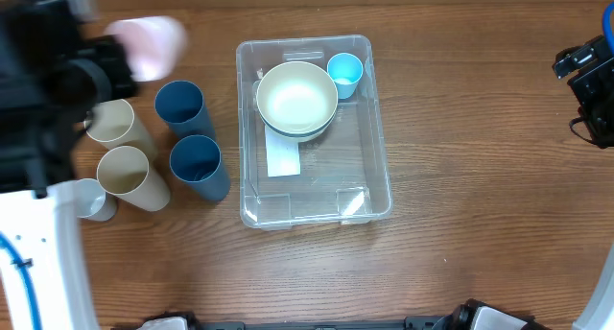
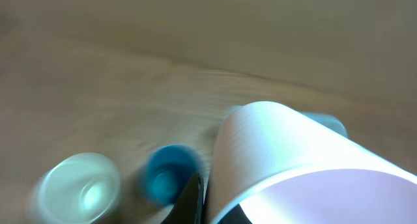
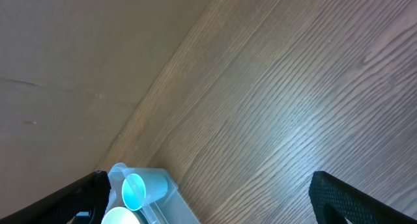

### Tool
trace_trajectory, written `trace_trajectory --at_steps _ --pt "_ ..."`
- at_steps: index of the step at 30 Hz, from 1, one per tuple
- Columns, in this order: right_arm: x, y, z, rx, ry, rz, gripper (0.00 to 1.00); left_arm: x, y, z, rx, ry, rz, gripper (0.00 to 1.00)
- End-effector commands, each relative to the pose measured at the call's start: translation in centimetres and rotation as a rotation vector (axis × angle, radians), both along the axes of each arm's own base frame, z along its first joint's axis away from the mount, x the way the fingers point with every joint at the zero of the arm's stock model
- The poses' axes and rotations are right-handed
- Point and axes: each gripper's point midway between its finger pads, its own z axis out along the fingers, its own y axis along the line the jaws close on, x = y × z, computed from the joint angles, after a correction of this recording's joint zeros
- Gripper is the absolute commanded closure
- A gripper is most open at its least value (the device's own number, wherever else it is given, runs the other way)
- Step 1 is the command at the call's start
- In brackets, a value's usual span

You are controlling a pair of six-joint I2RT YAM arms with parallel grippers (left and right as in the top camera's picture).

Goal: Pack container
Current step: 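Grasp the pink cup with the left gripper and place it on the light-blue cup, then grasp the mint cup with the left gripper and carry it to the bin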

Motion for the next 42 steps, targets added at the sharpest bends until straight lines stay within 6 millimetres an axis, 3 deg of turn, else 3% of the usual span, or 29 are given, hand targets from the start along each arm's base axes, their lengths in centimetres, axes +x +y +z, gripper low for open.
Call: trace_trajectory --at_steps 1,4,6,9,12,15,18,21,22,23,25,26,28,31,32,35,37,38,40,42 --pt "0.0 0.0 0.4 -0.003 -0.012 -0.002 0.00 2.4 -10.5 -3.1 0.192 0.006 -0.313 0.96" --pt "0.0 0.0 0.4 -0.003 -0.012 -0.002 0.00 5.7 -18.0 -7.5 0.280 0.007 -0.458 0.96" --pt "0.0 0.0 0.4 -0.003 -0.012 -0.002 0.00 9.2 -22.5 -11.6 0.303 -0.016 -0.520 0.96" --pt "0.0 0.0 0.4 -0.003 -0.012 -0.002 0.00 13.6 -24.1 -16.2 0.301 -0.022 -0.468 0.96" --pt "0.0 0.0 0.4 -0.003 -0.012 -0.002 0.00 16.4 -25.1 -20.5 0.310 -0.021 -0.454 0.96" --pt "0.0 0.0 0.4 -0.003 -0.012 -0.002 0.00 17.2 -25.4 -23.1 0.293 0.007 -0.432 0.96" --pt "0.0 0.0 0.4 -0.003 -0.012 -0.002 0.00 16.9 -25.7 -23.0 0.282 0.016 -0.436 0.96" --pt "0.0 0.0 0.4 -0.003 -0.012 -0.002 0.00 15.7 -24.9 -23.0 0.296 0.069 -0.440 0.69" --pt "0.0 0.0 0.4 -0.003 -0.012 -0.002 0.00 15.3 -24.7 -22.1 0.296 0.067 -0.439 0.64" --pt "0.0 0.0 0.4 -0.003 -0.012 -0.002 0.00 14.5 -24.2 -19.4 0.291 0.040 -0.432 0.51" --pt "0.0 0.0 0.4 -0.003 -0.012 -0.002 0.00 12.7 -23.1 -14.2 0.279 -0.020 -0.413 0.46" --pt "0.0 0.0 0.4 -0.003 -0.012 -0.002 0.00 11.1 -21.3 -10.6 0.276 -0.048 -0.344 0.43" --pt "0.0 0.0 0.4 -0.003 -0.012 -0.002 0.00 8.5 -17.6 -7.1 0.308 -0.050 -0.231 0.39" --pt "0.0 0.0 0.4 -0.003 -0.012 -0.002 0.00 4.3 -10.0 -4.7 0.331 0.033 -0.032 0.36" --pt "0.0 0.0 0.4 -0.003 -0.012 -0.002 0.00 3.0 -7.6 -4.9 0.316 0.086 0.035 0.36" --pt "0.0 0.0 0.4 -0.003 -0.012 -0.002 0.00 -2.1 2.2 -7.0 0.253 0.320 0.322 0.37" --pt "0.0 0.0 0.4 -0.003 -0.012 -0.002 0.00 -5.3 7.0 -8.4 0.229 0.452 0.448 0.37" --pt "0.0 0.0 0.4 -0.003 -0.012 -0.002 0.00 -8.3 11.5 -9.3 0.192 0.553 0.594 0.18" --pt "0.0 0.0 0.4 -0.003 -0.012 -0.002 0.00 -9.7 15.3 -9.5 0.021 0.546 0.769 0.00" --pt "0.0 0.0 0.4 -0.003 -0.012 -0.002 0.00 -10.8 19.4 -9.9 -0.149 0.522 0.878 0.00"
